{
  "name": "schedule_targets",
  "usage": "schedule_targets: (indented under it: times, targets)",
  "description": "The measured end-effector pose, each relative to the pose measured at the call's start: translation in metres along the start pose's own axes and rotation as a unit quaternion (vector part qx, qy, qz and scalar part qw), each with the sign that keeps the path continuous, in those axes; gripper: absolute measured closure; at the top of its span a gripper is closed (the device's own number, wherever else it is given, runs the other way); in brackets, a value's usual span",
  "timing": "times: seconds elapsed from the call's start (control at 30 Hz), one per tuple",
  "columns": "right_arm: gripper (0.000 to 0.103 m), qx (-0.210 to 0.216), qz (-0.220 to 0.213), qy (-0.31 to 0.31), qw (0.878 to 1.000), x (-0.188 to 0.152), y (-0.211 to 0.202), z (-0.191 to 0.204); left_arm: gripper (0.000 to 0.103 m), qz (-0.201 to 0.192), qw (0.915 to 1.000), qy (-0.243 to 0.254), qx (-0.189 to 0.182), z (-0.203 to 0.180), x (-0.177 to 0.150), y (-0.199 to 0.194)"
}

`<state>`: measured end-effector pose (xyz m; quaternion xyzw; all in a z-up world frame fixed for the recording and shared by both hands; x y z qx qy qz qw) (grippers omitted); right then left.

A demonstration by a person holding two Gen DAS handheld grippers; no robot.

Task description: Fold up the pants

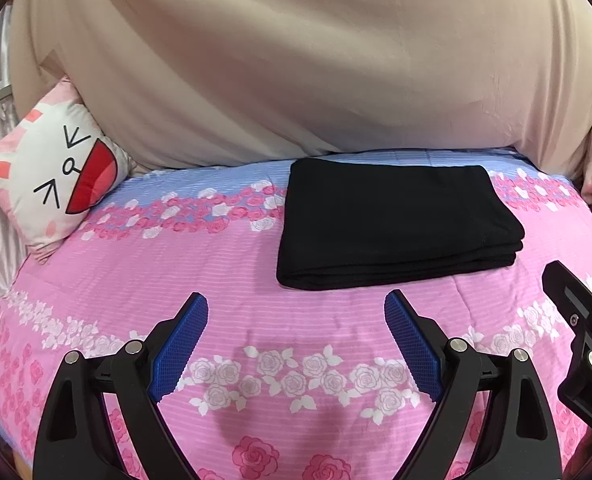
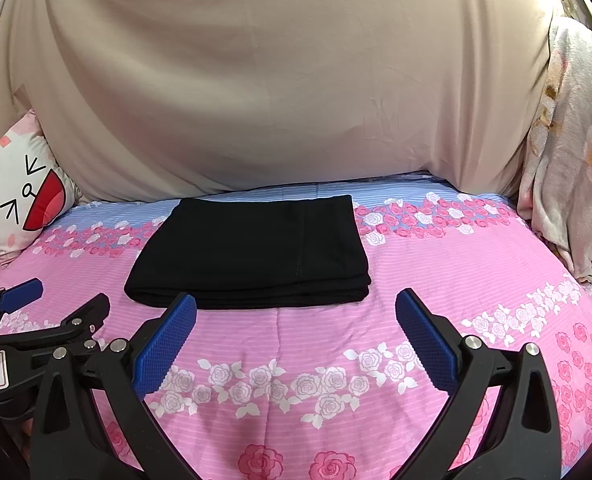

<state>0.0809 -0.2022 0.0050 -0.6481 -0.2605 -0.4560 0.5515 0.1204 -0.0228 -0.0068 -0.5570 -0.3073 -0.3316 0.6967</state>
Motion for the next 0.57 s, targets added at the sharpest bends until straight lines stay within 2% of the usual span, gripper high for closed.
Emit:
schedule_targets:
  times: [0.23, 0.33, 0.57]
  targets:
    - [0.005, -0.005, 0.001, 0.004, 1.000, -0.0030, -0.0023, -0.0003, 0.016, 0.000, 1.0000, 0.006, -0.002, -0.0034, 0.0002, 0.0010]
    - [0.005, -0.007, 0.002, 0.006, 1.000, -0.0044, -0.0024, -0.0003, 0.016, -0.006, 0.9997, 0.013, -0.018, -0.0085, 0.0012, -0.0017]
    - [0.005, -0.009, 0.002, 0.007, 1.000, -0.0054, -0.0026, 0.0010, 0.016, 0.014, 0.9994, 0.003, -0.033, -0.0081, -0.0018, 0.0022]
Point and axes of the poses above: each gripper's, at about its wrist camera, not at the fingertips, and y roughly the way its jaws point, z to its left, x to its top, the point moved 9 cm from there along y, roughly the way its jaws point, and after that the axes turned 9 degrees about x, right-handed, at the moved point
